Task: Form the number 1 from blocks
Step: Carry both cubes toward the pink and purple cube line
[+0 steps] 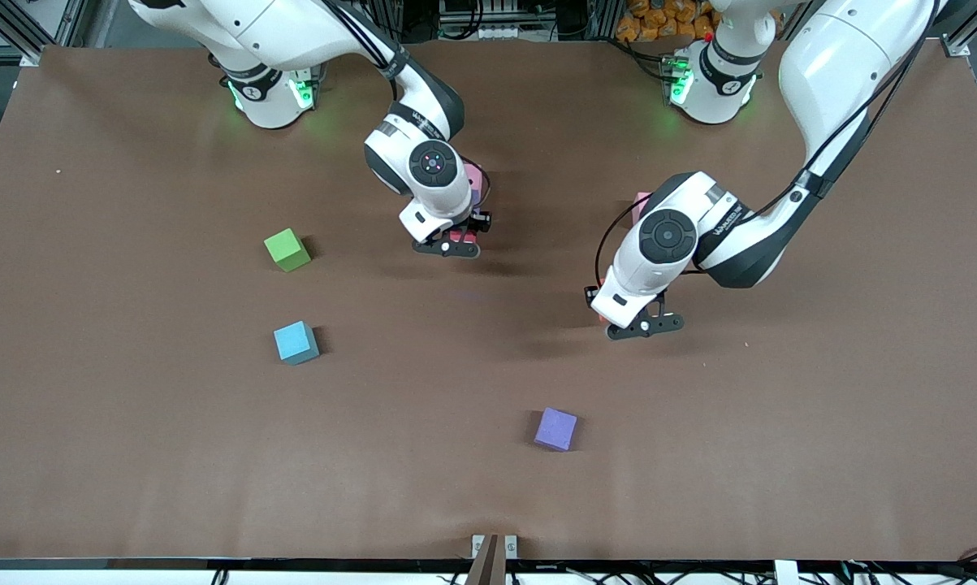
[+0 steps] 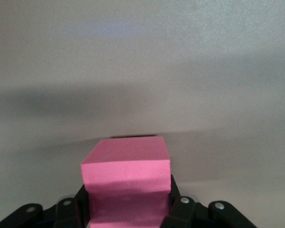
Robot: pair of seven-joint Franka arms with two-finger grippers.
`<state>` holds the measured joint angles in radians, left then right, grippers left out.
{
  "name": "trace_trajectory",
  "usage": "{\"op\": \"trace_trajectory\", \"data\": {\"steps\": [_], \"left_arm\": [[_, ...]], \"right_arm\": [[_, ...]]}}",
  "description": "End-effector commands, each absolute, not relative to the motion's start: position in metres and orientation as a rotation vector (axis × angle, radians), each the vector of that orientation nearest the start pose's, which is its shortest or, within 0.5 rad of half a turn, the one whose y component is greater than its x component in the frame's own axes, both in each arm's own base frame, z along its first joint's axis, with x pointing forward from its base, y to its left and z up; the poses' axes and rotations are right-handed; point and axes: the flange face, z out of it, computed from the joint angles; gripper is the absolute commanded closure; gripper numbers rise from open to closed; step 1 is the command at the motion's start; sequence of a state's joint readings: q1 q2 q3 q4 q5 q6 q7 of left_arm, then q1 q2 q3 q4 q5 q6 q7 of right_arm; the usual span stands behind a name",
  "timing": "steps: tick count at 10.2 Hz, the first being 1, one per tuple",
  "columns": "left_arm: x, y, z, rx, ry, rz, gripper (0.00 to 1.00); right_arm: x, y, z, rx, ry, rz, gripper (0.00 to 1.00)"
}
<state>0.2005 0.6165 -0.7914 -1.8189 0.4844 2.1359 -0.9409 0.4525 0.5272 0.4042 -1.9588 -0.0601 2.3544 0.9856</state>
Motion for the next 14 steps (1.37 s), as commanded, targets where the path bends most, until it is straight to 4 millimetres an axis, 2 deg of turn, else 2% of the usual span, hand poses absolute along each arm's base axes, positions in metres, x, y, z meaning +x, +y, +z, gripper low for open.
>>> {"op": "trace_trajectory", "data": {"steps": [1,3,7,8,9,10,12,13,14], "left_arm": [[0.555,-0.303,0.274,-3.090,-0.242,0.127,1.00],[0.555,-0.303,0.273,-3.090,-0.242,0.130,1.00],[0.555,-0.303,0.273,-3.090,-0.241,0.129,1.00],[0.555,-0.305,0.274,-3.093,-0.242,0.127,1.00],[0.557,-0.315,0.277,-3.108,-0.231,0.121,1.00],[0.559,-0.324,0.278,-3.122,-0.208,0.116,1.00],[0.541,-0.372,0.280,-3.140,-0.163,0.111,1.00],[0.537,-0.395,0.281,-3.154,-0.190,0.105,1.00],[0.526,-0.418,0.277,-3.155,-0.176,0.104,1.00]], "right_arm": [[0.399,0.453,0.216,-3.095,0.220,0.271,0.87],[0.398,0.453,0.215,-3.099,0.219,0.277,0.00],[0.410,0.454,0.231,-3.083,0.216,0.244,0.00],[0.418,0.452,0.244,-3.078,0.218,0.218,0.00],[0.430,0.445,0.264,-3.087,0.234,0.207,0.00],[0.441,0.435,0.290,-3.095,0.213,0.181,0.00],[0.463,0.406,0.334,-3.088,0.233,0.107,0.00],[0.474,0.391,0.350,-3.086,0.247,0.075,0.00],[0.490,0.366,0.361,-3.090,0.240,0.053,0.00]]}}
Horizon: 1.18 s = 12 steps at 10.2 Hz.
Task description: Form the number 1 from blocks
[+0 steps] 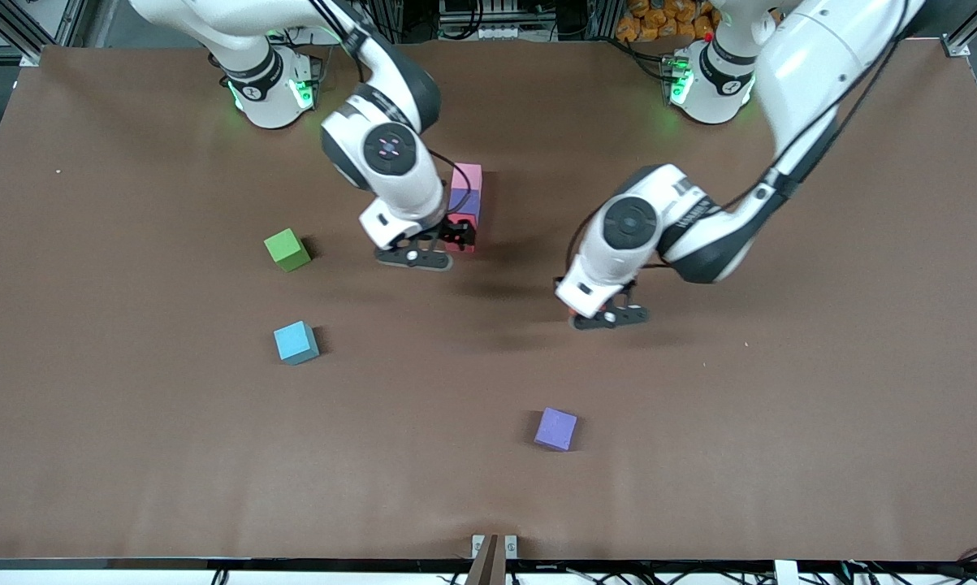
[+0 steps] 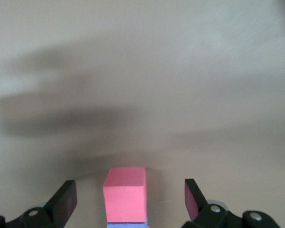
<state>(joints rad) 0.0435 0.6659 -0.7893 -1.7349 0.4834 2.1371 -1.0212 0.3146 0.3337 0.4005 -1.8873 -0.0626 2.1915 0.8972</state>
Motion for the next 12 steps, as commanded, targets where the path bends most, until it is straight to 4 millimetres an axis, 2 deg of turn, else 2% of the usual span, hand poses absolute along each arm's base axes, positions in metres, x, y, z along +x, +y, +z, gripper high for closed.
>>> {"op": "trace_trajectory", "data": {"steps": [1,3,5,6,7,9,12], "left_arm": [[0.518,-0.438,0.276,-3.143,-0.156,0.075,1.00],[0.504,-0.489,0.261,-3.146,-0.089,0.040,1.00],[0.494,-0.520,0.244,-3.152,-0.073,0.040,1.00],[0.487,-0.530,0.236,-3.156,-0.055,0.054,1.00],[0.484,-0.538,0.231,-3.164,-0.052,0.061,1.00],[0.476,-0.555,0.219,-3.152,-0.076,0.033,1.00],[0.466,-0.568,0.207,-3.167,-0.117,-0.038,1.00]], "right_arm": [[0.510,0.332,0.366,-3.108,0.208,0.068,0.00],[0.540,0.271,0.358,-3.127,0.035,0.107,0.00],[0.564,0.209,0.332,-3.125,-0.232,0.170,0.00],[0.572,0.187,0.316,-3.128,-0.248,0.205,0.00],[0.577,0.174,0.301,-3.142,-0.257,0.219,0.00],[0.594,0.162,0.276,-3.192,-0.422,0.187,0.00],[0.614,0.145,0.260,-3.185,-0.493,0.157,0.00]]}}
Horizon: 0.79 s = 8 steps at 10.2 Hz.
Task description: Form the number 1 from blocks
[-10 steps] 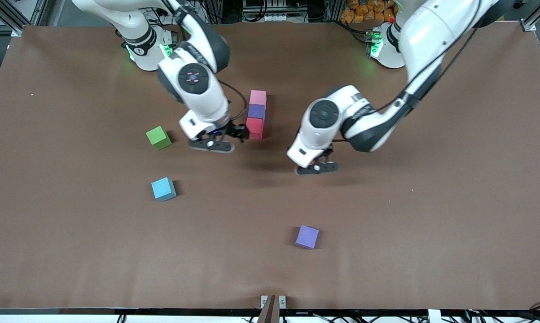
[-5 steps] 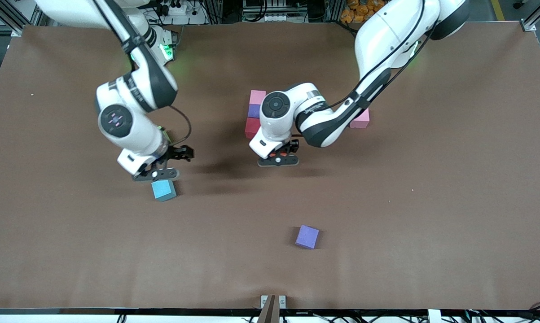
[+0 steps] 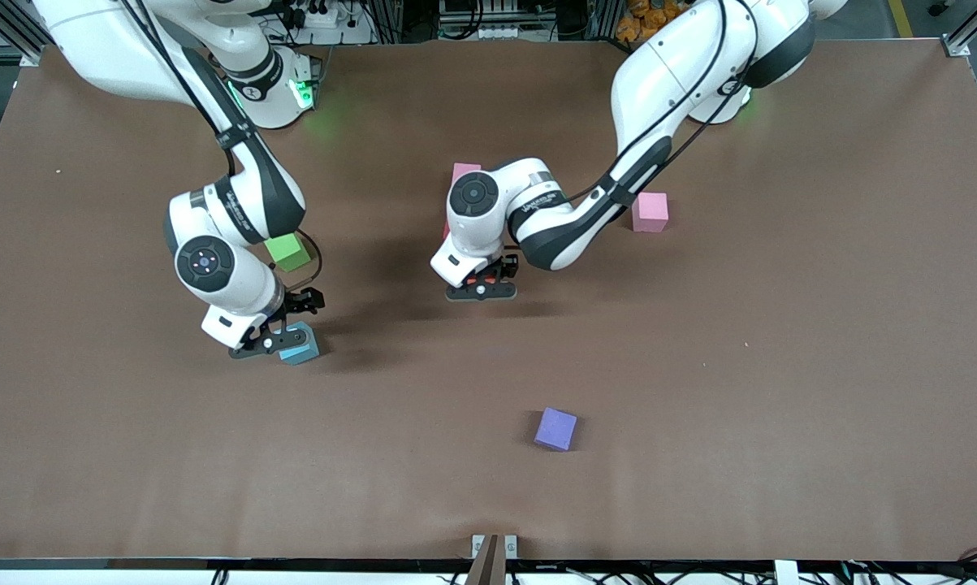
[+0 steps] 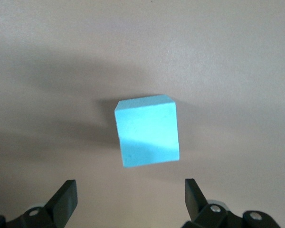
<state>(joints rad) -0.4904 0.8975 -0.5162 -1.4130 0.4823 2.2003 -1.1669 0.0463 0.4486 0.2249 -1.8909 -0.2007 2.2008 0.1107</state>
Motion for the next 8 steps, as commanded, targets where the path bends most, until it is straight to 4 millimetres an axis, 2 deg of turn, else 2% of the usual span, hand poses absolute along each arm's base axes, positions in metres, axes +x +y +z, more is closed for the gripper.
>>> {"op": "trace_trajectory", "data": {"steps": [1,3,5,8], "left_arm": [[0.463,-0.571,0.207,-3.167,-0.110,-0.038,1.00],[0.454,-0.578,0.209,-3.171,-0.101,-0.032,1.00],[0.441,-0.587,0.208,-3.170,-0.114,-0.025,1.00],[0.430,-0.595,0.206,-3.168,-0.129,-0.023,1.00]], "right_arm": [[0.617,0.144,0.250,-3.176,-0.501,0.144,0.00],[0.618,0.137,0.230,-3.171,-0.490,0.157,0.00],[0.622,0.140,0.223,-3.158,-0.489,0.100,0.00],[0.627,0.128,0.203,-3.150,-0.518,0.065,0.02]]}}
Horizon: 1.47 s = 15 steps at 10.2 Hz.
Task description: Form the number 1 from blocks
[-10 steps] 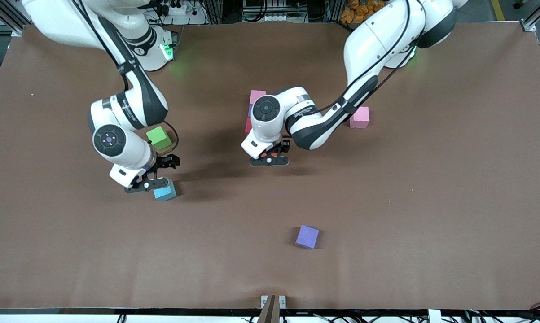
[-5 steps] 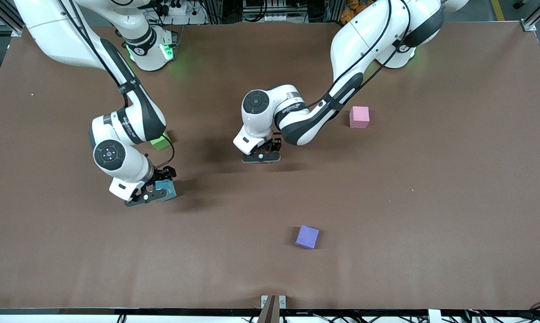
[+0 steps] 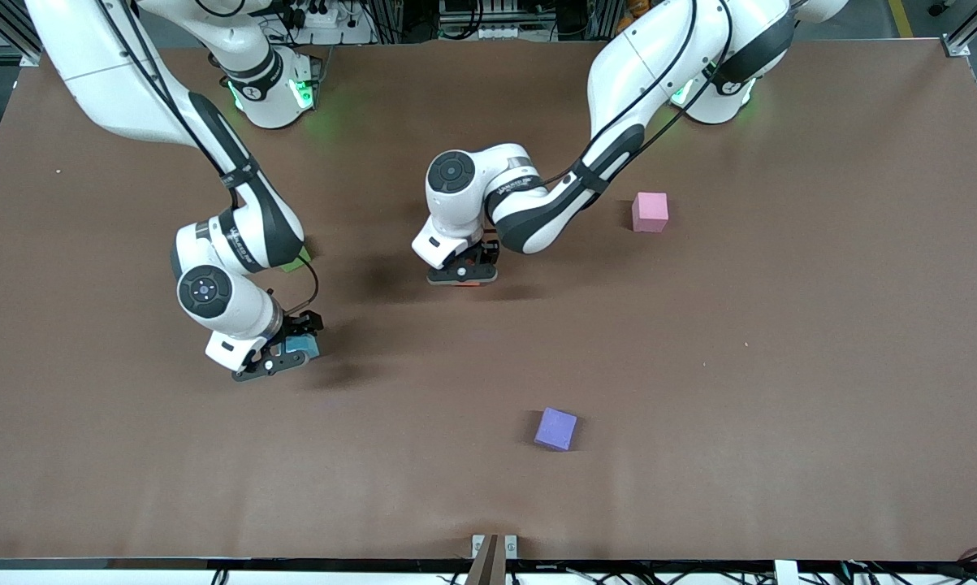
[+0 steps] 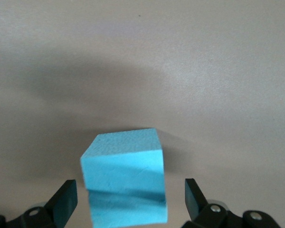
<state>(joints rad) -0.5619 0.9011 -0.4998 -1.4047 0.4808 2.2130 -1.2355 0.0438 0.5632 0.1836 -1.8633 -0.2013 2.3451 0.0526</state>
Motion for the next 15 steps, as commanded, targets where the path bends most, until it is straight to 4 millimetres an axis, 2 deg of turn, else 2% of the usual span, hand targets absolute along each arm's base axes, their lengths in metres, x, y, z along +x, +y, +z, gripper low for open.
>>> {"op": "trace_trajectory", "data": {"steps": [1,4,5,6,8,9,11,12,15], "left_arm": [[0.429,-0.596,0.207,-3.169,-0.130,-0.025,1.00],[0.421,-0.600,0.205,-3.167,-0.112,-0.018,1.00],[0.420,-0.600,0.204,-3.166,-0.111,-0.017,1.00],[0.418,-0.600,0.202,-3.163,-0.107,-0.012,1.00],[0.415,-0.602,0.202,-3.162,-0.099,-0.013,1.00],[0.421,-0.598,0.200,-3.154,-0.111,-0.023,1.00],[0.421,-0.599,0.200,-3.155,-0.112,-0.024,1.00],[0.414,-0.603,0.200,-3.155,-0.109,-0.025,1.00],[0.411,-0.606,0.199,-3.154,-0.104,-0.029,1.00]], "right_arm": [[0.628,0.123,0.200,-3.149,-0.533,0.058,0.18],[0.628,0.124,0.197,-3.145,-0.492,0.071,0.80],[0.629,0.124,0.199,-3.143,-0.485,0.067,0.94],[0.634,0.128,0.208,-3.141,-0.489,0.043,1.00],[0.635,0.143,0.225,-3.161,-0.398,0.022,1.00],[0.635,0.151,0.234,-3.167,-0.355,0.013,1.00],[0.635,0.156,0.253,-3.144,-0.278,0.013,1.00],[0.635,0.158,0.261,-3.129,-0.254,0.000,1.00],[0.633,0.163,0.273,-3.131,-0.267,0.001,1.00]]}}
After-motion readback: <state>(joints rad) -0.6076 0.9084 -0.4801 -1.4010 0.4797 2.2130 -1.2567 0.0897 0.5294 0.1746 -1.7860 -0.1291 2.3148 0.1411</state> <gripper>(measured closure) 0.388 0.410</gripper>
